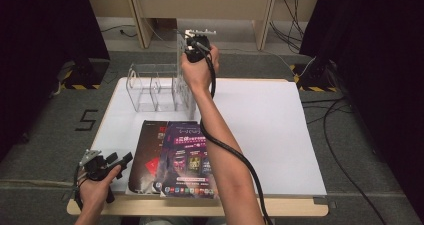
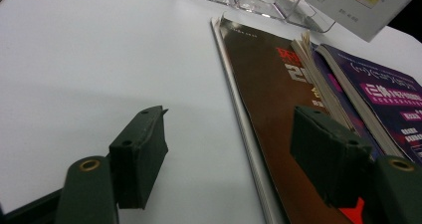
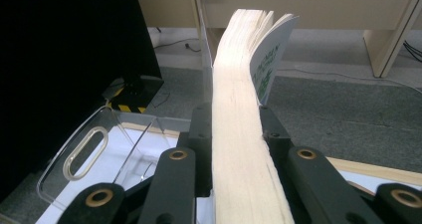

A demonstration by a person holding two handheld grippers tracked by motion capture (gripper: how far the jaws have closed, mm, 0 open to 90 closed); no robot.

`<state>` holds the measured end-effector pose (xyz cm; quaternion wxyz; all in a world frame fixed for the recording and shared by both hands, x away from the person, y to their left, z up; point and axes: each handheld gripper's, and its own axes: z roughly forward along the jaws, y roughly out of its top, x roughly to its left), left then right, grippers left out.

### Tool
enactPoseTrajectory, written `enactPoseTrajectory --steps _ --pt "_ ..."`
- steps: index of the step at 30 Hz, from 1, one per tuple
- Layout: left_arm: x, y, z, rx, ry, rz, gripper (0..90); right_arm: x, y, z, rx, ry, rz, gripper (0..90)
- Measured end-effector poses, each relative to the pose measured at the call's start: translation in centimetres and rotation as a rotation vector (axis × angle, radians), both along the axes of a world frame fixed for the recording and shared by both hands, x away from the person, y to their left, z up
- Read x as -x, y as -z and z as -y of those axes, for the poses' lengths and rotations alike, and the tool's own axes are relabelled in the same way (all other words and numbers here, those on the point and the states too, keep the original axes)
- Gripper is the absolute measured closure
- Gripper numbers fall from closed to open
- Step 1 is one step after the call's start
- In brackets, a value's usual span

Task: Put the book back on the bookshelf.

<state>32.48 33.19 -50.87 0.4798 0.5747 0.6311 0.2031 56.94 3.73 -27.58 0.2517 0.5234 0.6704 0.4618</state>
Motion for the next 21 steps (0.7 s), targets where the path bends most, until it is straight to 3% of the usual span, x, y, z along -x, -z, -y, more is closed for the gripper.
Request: enactPoseTrajectory --steps 16,21 --pt "0.0 0.0 -0.2 0.002 -0.001 0.003 29.6 -0.8 0.7 -1.3 -0.028 0.037 0.037 74.1" --pt "0.0 0.0 -0.1 0.001 0.003 0.004 29.7 -0.8 1.9 -1.4 -0.022 0.052 0.032 73.9"
